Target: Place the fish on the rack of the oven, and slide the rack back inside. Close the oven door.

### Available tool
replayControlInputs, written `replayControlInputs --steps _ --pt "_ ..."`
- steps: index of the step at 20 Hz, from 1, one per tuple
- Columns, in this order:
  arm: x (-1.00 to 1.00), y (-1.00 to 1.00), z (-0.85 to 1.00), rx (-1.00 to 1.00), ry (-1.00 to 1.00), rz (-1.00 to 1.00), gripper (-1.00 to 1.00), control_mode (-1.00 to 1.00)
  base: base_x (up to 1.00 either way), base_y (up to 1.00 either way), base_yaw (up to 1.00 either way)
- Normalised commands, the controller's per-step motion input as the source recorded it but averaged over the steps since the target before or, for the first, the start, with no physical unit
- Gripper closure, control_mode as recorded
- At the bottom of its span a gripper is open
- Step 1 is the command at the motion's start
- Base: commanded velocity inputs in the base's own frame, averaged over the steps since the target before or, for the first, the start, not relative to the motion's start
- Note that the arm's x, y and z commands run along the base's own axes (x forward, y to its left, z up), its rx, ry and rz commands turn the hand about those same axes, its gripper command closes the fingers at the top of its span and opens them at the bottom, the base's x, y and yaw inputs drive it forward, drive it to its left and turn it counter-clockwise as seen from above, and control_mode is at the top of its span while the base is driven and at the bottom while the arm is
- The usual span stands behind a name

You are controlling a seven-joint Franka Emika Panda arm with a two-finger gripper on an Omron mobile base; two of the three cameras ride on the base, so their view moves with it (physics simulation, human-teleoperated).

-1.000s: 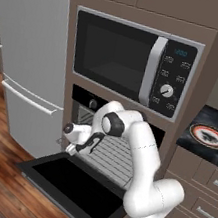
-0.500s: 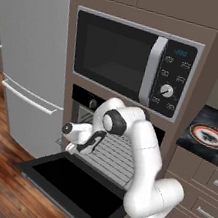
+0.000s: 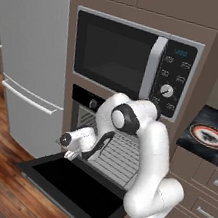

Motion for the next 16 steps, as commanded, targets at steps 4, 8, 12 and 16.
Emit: replayControlInputs --steps 4,8,12,16 --pt "-0.58 0.18 0.69 0.13 0.00 -0.06 -1.00 -1.00 0.00 0.00 0.00" --pt "-0.39 0.24 0.56 0.13 0.08 -0.04 -1.00 -1.00 0.00 0.00 0.00" --pt "-0.34 0.46 0.10 0.03 0.14 0.00 -1.00 -1.00 0.00 0.00 0.00" --pt "-0.21 0.64 -0.09 0.00 0.18 0.00 -1.00 -1.00 0.00 0.00 0.00"
